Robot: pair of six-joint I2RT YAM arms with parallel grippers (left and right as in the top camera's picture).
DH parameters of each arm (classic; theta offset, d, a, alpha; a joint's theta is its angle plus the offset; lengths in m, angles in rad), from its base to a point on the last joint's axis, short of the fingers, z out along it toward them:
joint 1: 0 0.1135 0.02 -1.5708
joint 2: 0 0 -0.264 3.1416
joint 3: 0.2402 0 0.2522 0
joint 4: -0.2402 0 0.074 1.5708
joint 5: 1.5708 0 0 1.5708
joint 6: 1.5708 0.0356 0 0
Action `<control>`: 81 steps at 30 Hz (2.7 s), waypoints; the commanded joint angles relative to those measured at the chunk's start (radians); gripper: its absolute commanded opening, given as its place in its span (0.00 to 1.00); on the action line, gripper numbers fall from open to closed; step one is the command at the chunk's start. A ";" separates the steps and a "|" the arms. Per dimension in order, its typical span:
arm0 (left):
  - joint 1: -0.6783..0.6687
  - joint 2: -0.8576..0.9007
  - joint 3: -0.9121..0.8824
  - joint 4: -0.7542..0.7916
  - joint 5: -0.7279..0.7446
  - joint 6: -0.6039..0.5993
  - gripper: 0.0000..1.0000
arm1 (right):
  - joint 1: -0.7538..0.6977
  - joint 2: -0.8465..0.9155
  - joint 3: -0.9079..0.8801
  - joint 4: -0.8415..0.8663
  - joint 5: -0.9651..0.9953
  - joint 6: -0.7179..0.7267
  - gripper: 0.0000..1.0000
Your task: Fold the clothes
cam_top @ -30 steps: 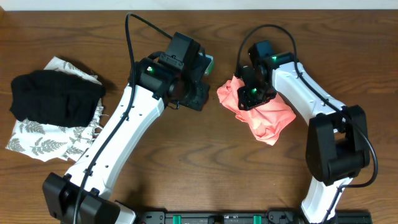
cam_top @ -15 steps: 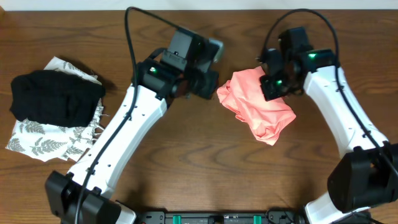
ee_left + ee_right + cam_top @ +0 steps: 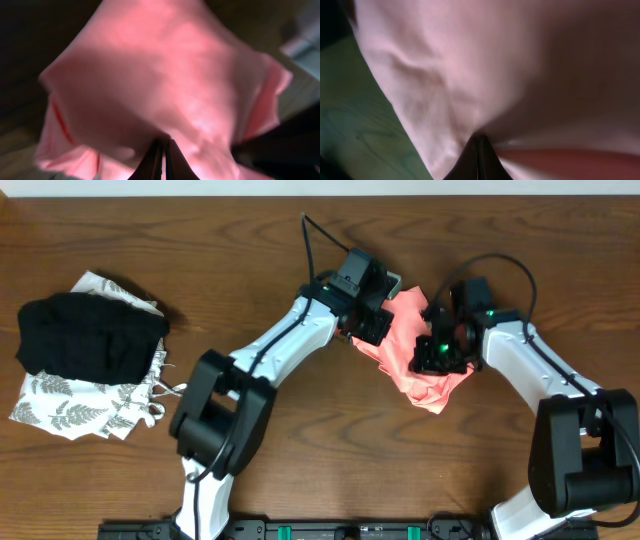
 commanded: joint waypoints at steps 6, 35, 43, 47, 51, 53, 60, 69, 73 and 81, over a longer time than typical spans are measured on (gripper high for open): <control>0.007 0.074 -0.003 -0.060 0.018 -0.005 0.06 | -0.002 0.006 -0.125 -0.032 0.132 0.083 0.01; 0.047 0.032 -0.002 0.144 0.018 -0.005 0.19 | -0.003 -0.212 -0.130 0.125 0.234 0.129 0.01; 0.065 0.073 -0.002 0.139 -0.083 -0.005 0.17 | -0.003 -0.128 -0.140 0.087 0.278 0.113 0.01; 0.118 0.058 0.004 0.108 -0.113 -0.006 0.27 | -0.003 -0.126 -0.176 0.079 0.302 0.106 0.01; 0.171 -0.010 0.012 0.029 -0.021 -0.040 0.37 | -0.004 -0.150 -0.171 0.082 0.232 0.015 0.01; 0.188 -0.060 0.012 -0.006 -0.005 -0.068 0.40 | -0.004 -0.183 -0.163 0.079 0.192 -0.025 0.01; 0.203 -0.254 0.012 -0.146 -0.005 -0.118 0.49 | -0.022 -0.364 -0.123 0.021 0.151 -0.067 0.05; 0.178 -0.369 0.012 -0.261 -0.005 -0.030 0.54 | -0.226 -0.407 -0.103 0.014 0.009 -0.098 0.73; 0.156 -0.366 0.011 -0.299 -0.008 0.014 0.55 | -0.293 -0.362 -0.103 -0.011 -0.066 -0.097 0.56; 0.070 -0.277 0.011 -0.163 -0.009 0.277 0.49 | -0.269 -0.289 -0.104 -0.157 -0.037 0.010 0.01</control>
